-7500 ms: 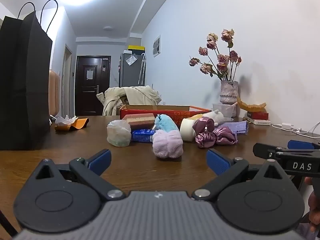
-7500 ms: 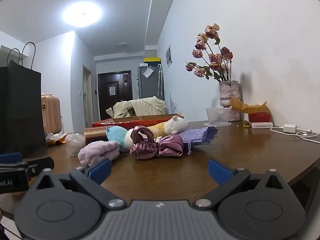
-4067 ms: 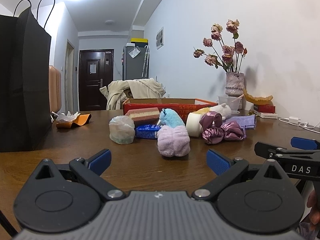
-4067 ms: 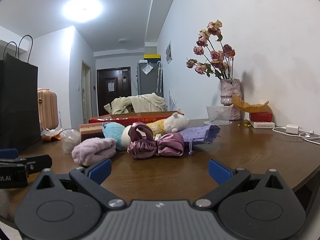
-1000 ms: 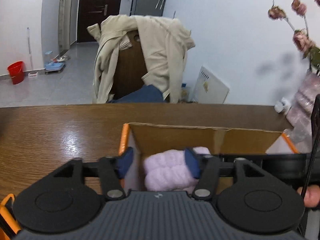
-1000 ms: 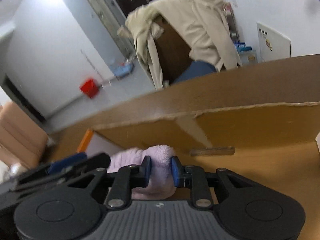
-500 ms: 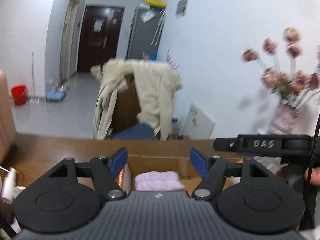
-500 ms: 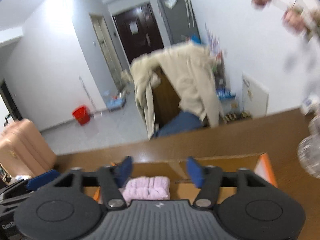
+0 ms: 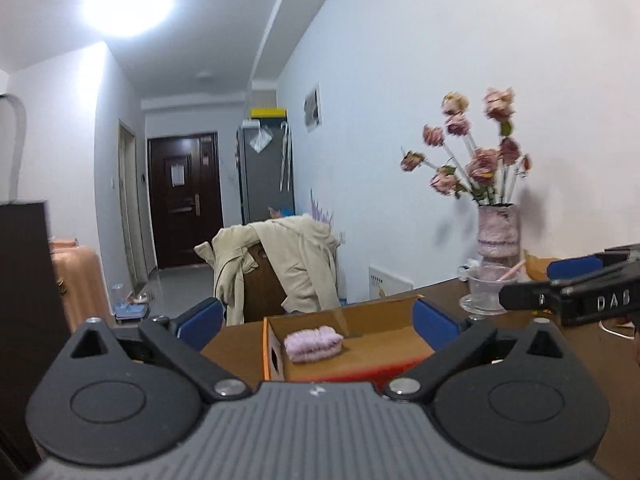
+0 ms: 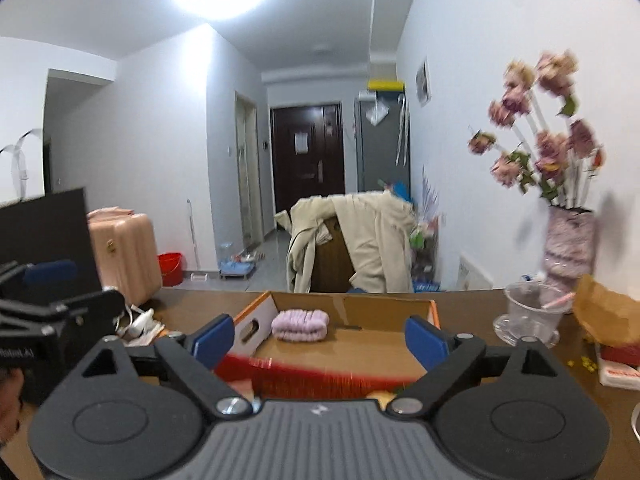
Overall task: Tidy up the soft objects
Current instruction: 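Withdraw both tools from the box back over the table, then grasp the lavender cloth bag with the right gripper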
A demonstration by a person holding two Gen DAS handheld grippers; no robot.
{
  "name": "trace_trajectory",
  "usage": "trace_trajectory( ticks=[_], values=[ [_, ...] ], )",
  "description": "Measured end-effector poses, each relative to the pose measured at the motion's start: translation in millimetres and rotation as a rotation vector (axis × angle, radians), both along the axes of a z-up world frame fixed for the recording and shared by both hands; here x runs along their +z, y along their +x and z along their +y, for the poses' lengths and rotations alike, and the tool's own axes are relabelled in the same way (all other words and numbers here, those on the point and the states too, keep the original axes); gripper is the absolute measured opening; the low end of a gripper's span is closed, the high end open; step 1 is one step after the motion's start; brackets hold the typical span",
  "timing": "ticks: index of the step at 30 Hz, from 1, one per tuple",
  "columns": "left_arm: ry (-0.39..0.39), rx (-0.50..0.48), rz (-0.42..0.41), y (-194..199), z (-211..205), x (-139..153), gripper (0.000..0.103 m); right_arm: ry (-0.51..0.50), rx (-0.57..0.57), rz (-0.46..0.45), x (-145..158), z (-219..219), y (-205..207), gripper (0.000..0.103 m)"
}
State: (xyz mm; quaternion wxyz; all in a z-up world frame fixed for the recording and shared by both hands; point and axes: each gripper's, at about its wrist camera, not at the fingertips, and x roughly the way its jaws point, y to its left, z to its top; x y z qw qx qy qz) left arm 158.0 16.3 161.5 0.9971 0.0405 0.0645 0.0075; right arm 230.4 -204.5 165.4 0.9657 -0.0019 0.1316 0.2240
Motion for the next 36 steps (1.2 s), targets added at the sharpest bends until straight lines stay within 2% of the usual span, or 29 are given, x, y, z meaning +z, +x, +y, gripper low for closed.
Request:
trace_trajectory(
  ticks=[2, 4, 5, 7, 9, 11, 16, 20, 27, 31, 36],
  values=[
    [-0.019, -0.023, -0.012, -28, -6, -23, 0.103, 0.006, -0.022, -0.044, -23, -5, -40, 0.103],
    [-0.031, -0.019, -0.053, -55, -11, -54, 0.103, 0.037, -0.059, -0.082, -50, -9, -70, 0.103],
    [-0.027, -0.005, -0.077, -68, -15, -70, 0.103, 0.065, -0.108, -0.120, -68, -10, -87, 0.103],
    [-0.003, 0.000, -0.084, -88, -22, -98, 0.103, 0.046, -0.234, -0.176, -109, -9, -116, 0.103],
    [-0.026, 0.009, -0.027, -96, -25, -116, 0.103, 0.025, -0.281, -0.134, -137, -12, -137, 0.103],
    [-0.068, 0.011, 0.030, -99, -27, -126, 0.103, 0.055, -0.283, -0.079, -149, -20, -146, 0.103],
    [-0.059, 0.014, 0.016, -96, -32, -123, 0.103, 0.076, -0.301, -0.106, -143, -29, -146, 0.103],
    [-0.063, 0.003, 0.010, -96, -31, -122, 0.103, 0.073, -0.300, -0.083, -145, -29, -145, 0.103],
    [-0.058, -0.080, 0.062, -80, -43, -129, 0.103, 0.048, -0.315, -0.057, -148, -26, -135, 0.103],
    [-0.070, -0.124, 0.099, -52, -53, -125, 0.103, 0.105, -0.337, 0.036, -140, -44, -113, 0.095],
    [-0.088, -0.177, 0.149, 0, -74, -116, 0.103, 0.241, -0.316, 0.194, -126, -78, -50, 0.095]
  ],
)
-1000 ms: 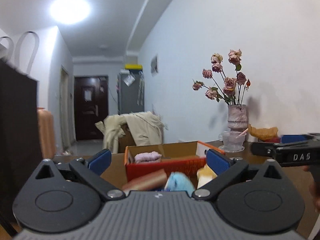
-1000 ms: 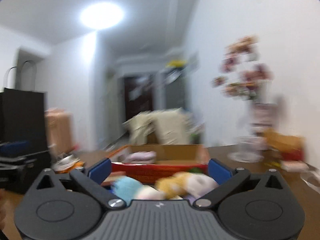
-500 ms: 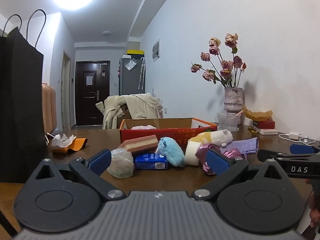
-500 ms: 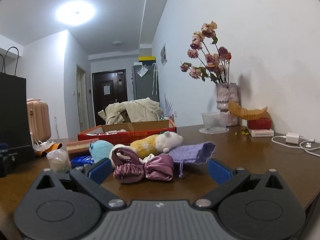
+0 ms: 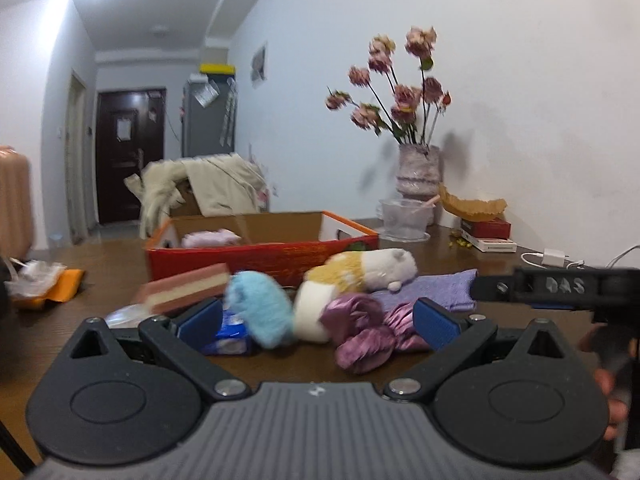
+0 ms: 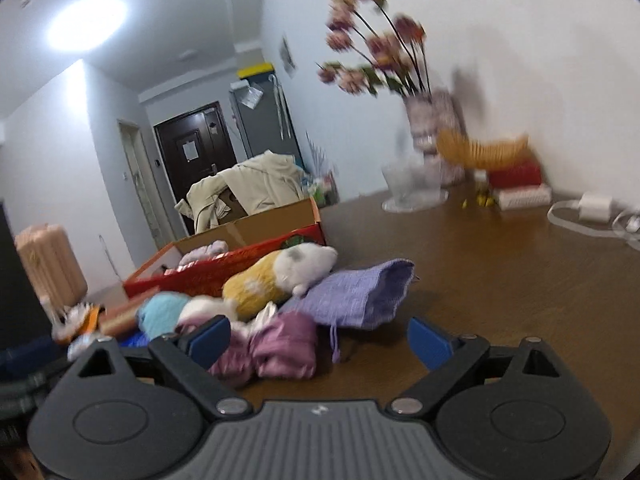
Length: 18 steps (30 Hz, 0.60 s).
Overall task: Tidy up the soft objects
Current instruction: 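Grasp the lavender cloth bag with the right gripper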
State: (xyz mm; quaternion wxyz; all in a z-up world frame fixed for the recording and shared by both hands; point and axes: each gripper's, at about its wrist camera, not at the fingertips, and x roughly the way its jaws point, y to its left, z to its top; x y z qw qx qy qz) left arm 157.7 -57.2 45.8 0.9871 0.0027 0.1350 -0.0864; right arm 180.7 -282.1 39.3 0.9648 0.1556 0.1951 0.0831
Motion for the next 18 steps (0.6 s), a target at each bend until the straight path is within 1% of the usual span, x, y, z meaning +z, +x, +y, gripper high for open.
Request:
trace_trajectory(
  ticks=[2, 4, 6, 8, 10, 11, 12, 13, 14, 18],
  values=[
    [-0.013, -0.016, 0.016, 20, -9, 3, 0.103, 0.031, -0.006, 0.026, -1, -10, 27, 0.095],
    [-0.002, -0.022, 0.012, 40, -21, 4, 0.103, 0.040, -0.030, 0.059, -4, -17, 55, 0.094],
    [0.021, -0.017, 0.007, 58, -32, 5, 0.103, 0.064, -0.053, 0.100, -10, -27, 79, 0.089],
    [0.022, -0.022, 0.013, 71, -40, 6, 0.103, 0.115, -0.050, 0.142, -16, -35, 96, 0.088],
    [0.028, -0.026, 0.019, 82, -48, 6, 0.103, 0.177, -0.034, 0.185, -24, -42, 109, 0.081],
    [0.031, -0.027, 0.024, 86, -52, 5, 0.103, 0.209, -0.006, 0.202, -29, -44, 114, 0.063],
    [0.034, -0.027, 0.029, 92, -58, 5, 0.103, 0.232, 0.030, 0.217, -32, -46, 117, 0.032],
    [0.033, -0.029, 0.032, 95, -63, 4, 0.103, 0.236, 0.058, 0.230, -35, -47, 120, 0.017],
    [0.031, -0.036, 0.036, 98, -67, 4, 0.103, 0.232, 0.079, 0.238, -36, -48, 121, 0.009],
    [0.046, -0.084, 0.044, 99, -89, 3, 0.103, 0.166, 0.089, 0.206, -29, -64, 115, 0.007]
  ],
)
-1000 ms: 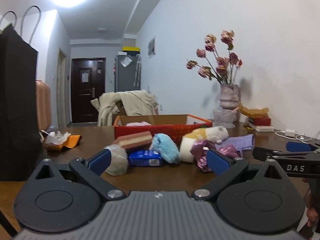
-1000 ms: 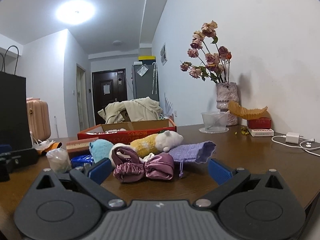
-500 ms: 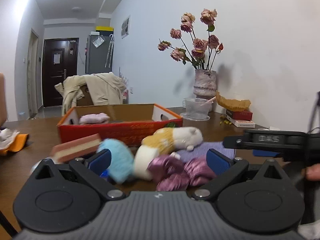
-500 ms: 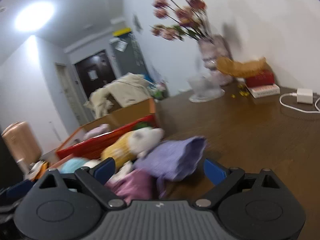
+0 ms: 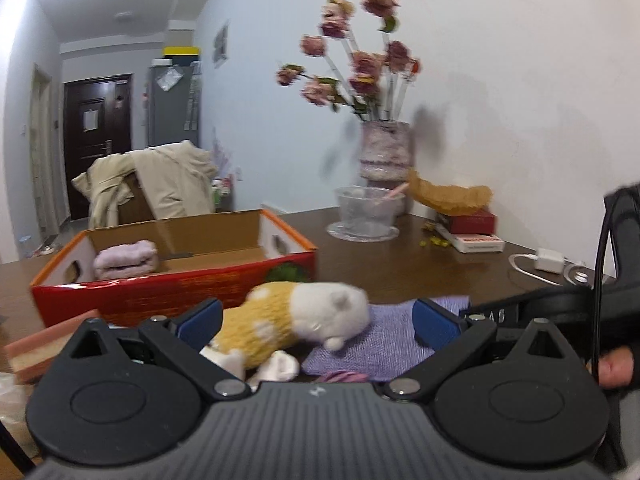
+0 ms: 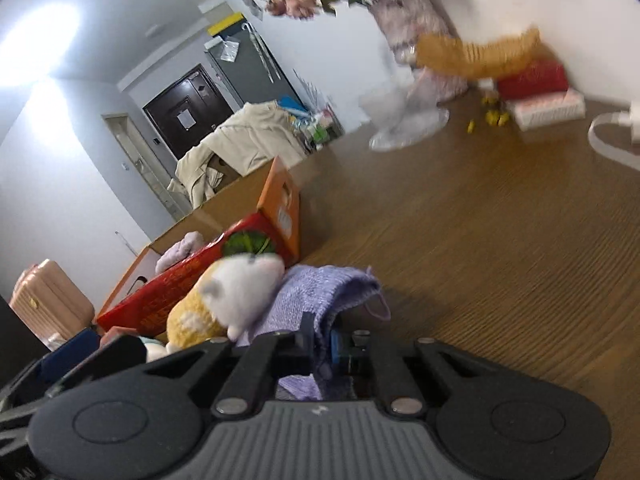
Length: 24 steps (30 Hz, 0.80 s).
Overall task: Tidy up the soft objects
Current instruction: 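Grasp the lavender cloth bag with the right gripper, then close the left gripper on the lavender bag while the right gripper holds it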
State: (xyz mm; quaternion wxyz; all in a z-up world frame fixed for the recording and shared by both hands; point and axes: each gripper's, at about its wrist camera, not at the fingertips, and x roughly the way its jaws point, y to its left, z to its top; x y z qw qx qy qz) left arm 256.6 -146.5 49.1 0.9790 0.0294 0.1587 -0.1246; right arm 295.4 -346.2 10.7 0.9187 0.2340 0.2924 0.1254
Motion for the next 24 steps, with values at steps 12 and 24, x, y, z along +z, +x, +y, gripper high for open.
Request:
trace_trajectory(
  ticks=[12, 24],
  values=[
    [-0.014, -0.050, 0.157, 17, -49, -5, 0.103, -0.168, 0.129, 0.029, 2, -51, -17, 0.009],
    [-0.079, 0.054, 0.181, 15, -46, -3, 0.094, -0.091, 0.369, -0.025, 27, -56, -65, 0.020]
  ],
)
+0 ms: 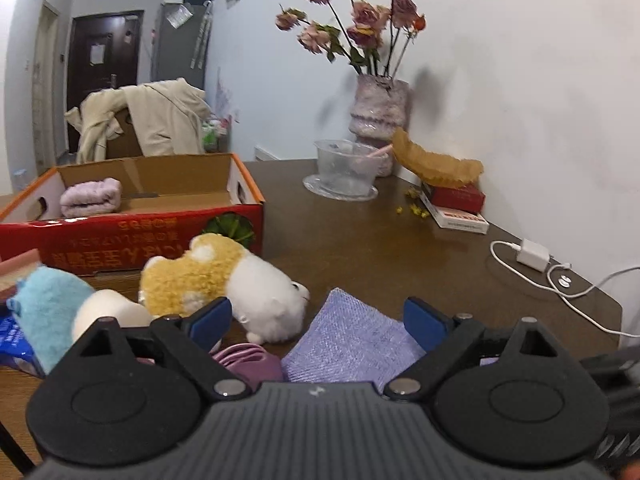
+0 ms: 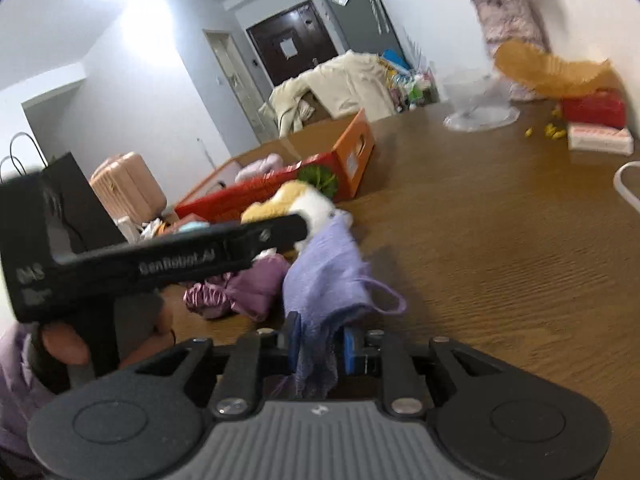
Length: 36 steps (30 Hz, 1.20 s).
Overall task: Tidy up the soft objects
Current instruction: 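Close the left gripper on the lavender bag while the right gripper holds it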
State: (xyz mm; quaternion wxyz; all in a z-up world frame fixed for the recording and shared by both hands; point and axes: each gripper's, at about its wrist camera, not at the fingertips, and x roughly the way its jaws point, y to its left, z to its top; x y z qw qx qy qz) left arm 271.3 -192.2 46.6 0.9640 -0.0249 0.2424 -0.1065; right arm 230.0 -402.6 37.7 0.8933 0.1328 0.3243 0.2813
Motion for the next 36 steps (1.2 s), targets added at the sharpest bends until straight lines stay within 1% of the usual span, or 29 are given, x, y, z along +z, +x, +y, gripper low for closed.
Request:
trace_trajectory(
  ticks=[1, 2, 4, 6, 8, 10, 11, 12, 14, 16, 19, 21, 22, 23, 24, 25, 27, 28, 29, 30, 32, 34, 36],
  values=[
    [0.008, -0.010, -0.007, -5, -2, 1, 0.094, 0.006, -0.029, -0.017, 4, -10, -2, 0.020],
    [0.014, -0.022, -0.015, -10, -3, 3, 0.094, 0.016, -0.071, -0.034, 9, -21, -3, 0.023],
    [0.013, -0.060, -0.024, -24, -7, 2, 0.094, 0.037, -0.119, -0.040, 10, -36, 3, 0.024],
    [0.007, -0.124, 0.002, -32, -17, -3, 0.094, 0.000, -0.156, -0.042, 7, -38, 16, 0.023],
    [0.032, -0.170, 0.023, -37, -31, -14, 0.094, -0.028, -0.164, -0.051, 4, -33, 30, 0.024],
    [0.068, -0.174, 0.035, -36, -44, -24, 0.093, -0.067, -0.144, -0.062, 2, -20, 43, 0.024],
    [0.074, -0.171, 0.045, -33, -48, -28, 0.091, -0.079, -0.132, -0.076, -1, -15, 46, 0.023],
    [0.079, -0.164, 0.059, -30, -51, -31, 0.086, -0.086, -0.132, -0.076, -6, -9, 52, 0.022],
    [0.100, -0.140, 0.091, -27, -51, -36, 0.083, -0.128, -0.145, -0.041, -18, 2, 59, 0.020],
    [0.113, -0.110, 0.102, -28, -40, -38, 0.081, -0.170, -0.146, -0.028, -26, 12, 53, 0.018],
    [0.138, -0.054, 0.067, -36, -10, -35, 0.081, -0.133, -0.105, 0.007, -28, 15, 29, 0.016],
    [0.137, 0.034, 0.050, -39, 14, -29, 0.081, -0.098, -0.033, 0.011, -25, 22, 6, 0.017],
    [0.133, 0.066, 0.047, -41, 23, -25, 0.081, -0.056, 0.009, 0.013, -23, 25, -3, 0.017],
    [0.127, 0.091, 0.038, -43, 32, -21, 0.081, -0.021, 0.039, 0.007, -19, 25, -11, 0.017],
    [0.122, 0.112, 0.030, -45, 38, -17, 0.081, -0.006, 0.041, -0.012, -13, 24, -16, 0.017],
    [0.114, 0.124, 0.026, -48, 42, -13, 0.081, 0.000, 0.015, -0.040, -5, 21, -19, 0.017],
    [0.060, 0.108, 0.030, -54, 45, -5, 0.082, 0.016, -0.044, -0.083, 5, 10, -15, 0.019],
    [0.022, 0.076, 0.040, -58, 43, -3, 0.083, 0.009, -0.067, -0.093, 7, 6, -9, 0.021],
    [-0.002, 0.031, 0.049, -60, 40, -3, 0.083, -0.014, -0.091, -0.107, 6, 4, 1, 0.033],
    [-0.015, -0.020, 0.058, -62, 33, -5, 0.083, -0.044, -0.105, -0.110, 3, 5, 11, 0.043],
    [0.004, -0.040, 0.084, -63, 21, -12, 0.083, -0.097, -0.094, -0.105, -3, 15, 28, 0.043],
    [0.012, -0.042, 0.111, -63, 17, -22, 0.083, -0.087, -0.069, -0.107, -9, 20, 41, 0.043],
    [0.016, -0.033, 0.144, -59, 16, -30, 0.081, -0.058, -0.032, -0.074, -19, 26, 53, 0.042]
  ],
)
